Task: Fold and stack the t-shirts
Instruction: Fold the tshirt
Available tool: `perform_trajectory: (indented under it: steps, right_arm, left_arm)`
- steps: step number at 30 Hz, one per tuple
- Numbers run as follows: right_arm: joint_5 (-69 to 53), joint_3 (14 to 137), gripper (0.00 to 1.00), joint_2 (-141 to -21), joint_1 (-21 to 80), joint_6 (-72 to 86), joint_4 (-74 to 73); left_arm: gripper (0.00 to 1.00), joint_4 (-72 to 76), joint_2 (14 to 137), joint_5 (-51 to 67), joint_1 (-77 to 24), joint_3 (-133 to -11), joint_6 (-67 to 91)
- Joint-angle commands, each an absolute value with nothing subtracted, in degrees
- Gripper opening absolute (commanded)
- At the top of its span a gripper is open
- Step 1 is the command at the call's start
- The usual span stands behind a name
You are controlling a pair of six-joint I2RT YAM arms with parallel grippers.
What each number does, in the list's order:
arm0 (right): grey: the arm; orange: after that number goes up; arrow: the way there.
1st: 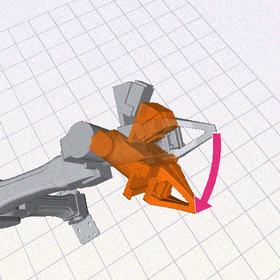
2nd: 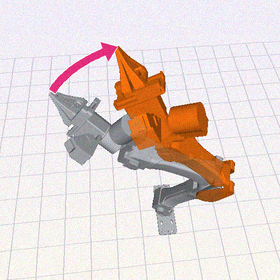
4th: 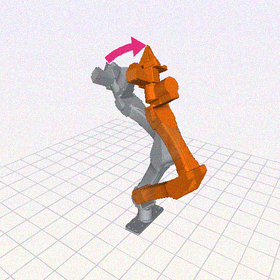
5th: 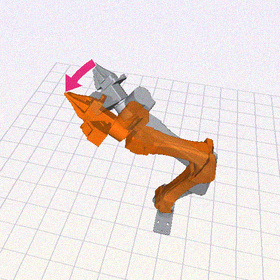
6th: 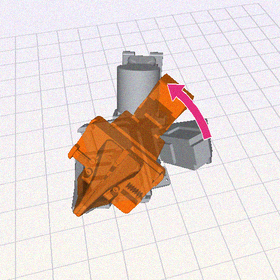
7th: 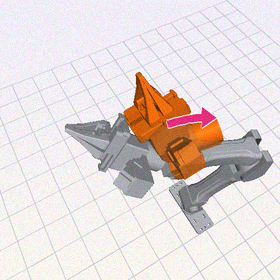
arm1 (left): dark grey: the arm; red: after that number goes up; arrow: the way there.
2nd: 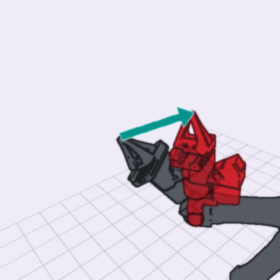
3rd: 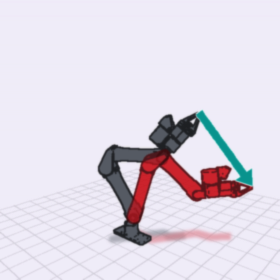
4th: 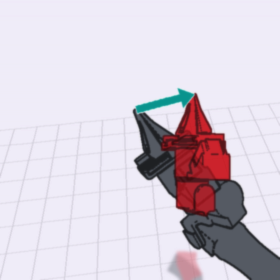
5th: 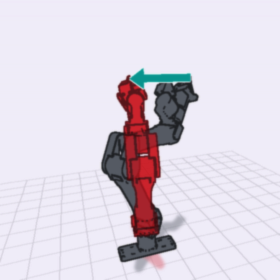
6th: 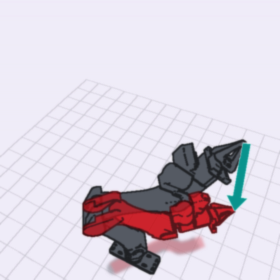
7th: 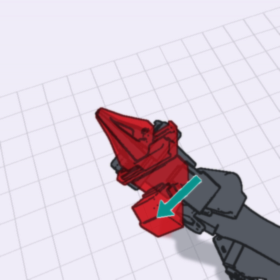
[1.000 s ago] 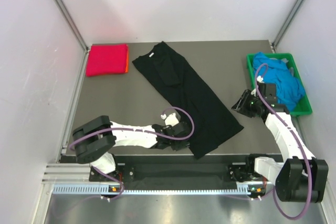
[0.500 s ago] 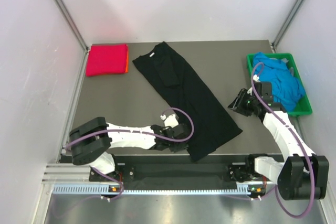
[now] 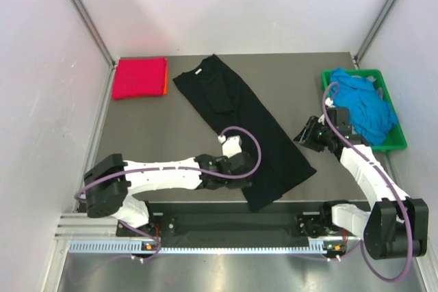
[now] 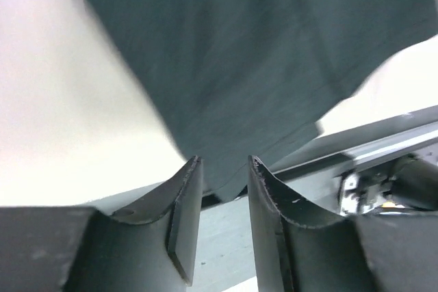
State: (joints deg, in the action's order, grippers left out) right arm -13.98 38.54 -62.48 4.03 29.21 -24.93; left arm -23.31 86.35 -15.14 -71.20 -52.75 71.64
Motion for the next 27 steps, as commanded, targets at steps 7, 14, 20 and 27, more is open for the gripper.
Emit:
perform_trajectory:
  steps: [7, 14, 20, 27]
  right_arm:
    - [-15.3, 36.2, 0.37, -62.0, 5.0, 30.9, -20.5]
    - [-17.2, 36.4, 0.37, -60.1, 6.6, 32.8, -18.5]
    - [-17.1, 35.9, 0.37, -59.5, 7.9, 33.7, -16.9]
    - [-16.8, 35.6, 0.37, -60.7, 8.3, 33.0, -16.6]
  left_arm:
    - [0.34, -22.2, 77.9, -10.1, -46.9, -57.3, 49.2]
    - [0.40, -16.0, 80.2, -11.6, -27.7, -59.0, 44.6]
    - [0.40, -13.6, 92.6, -9.4, -20.6, -64.1, 43.7]
    - [0.41, -7.1, 105.0, -6.3, -17.1, -68.5, 44.4]
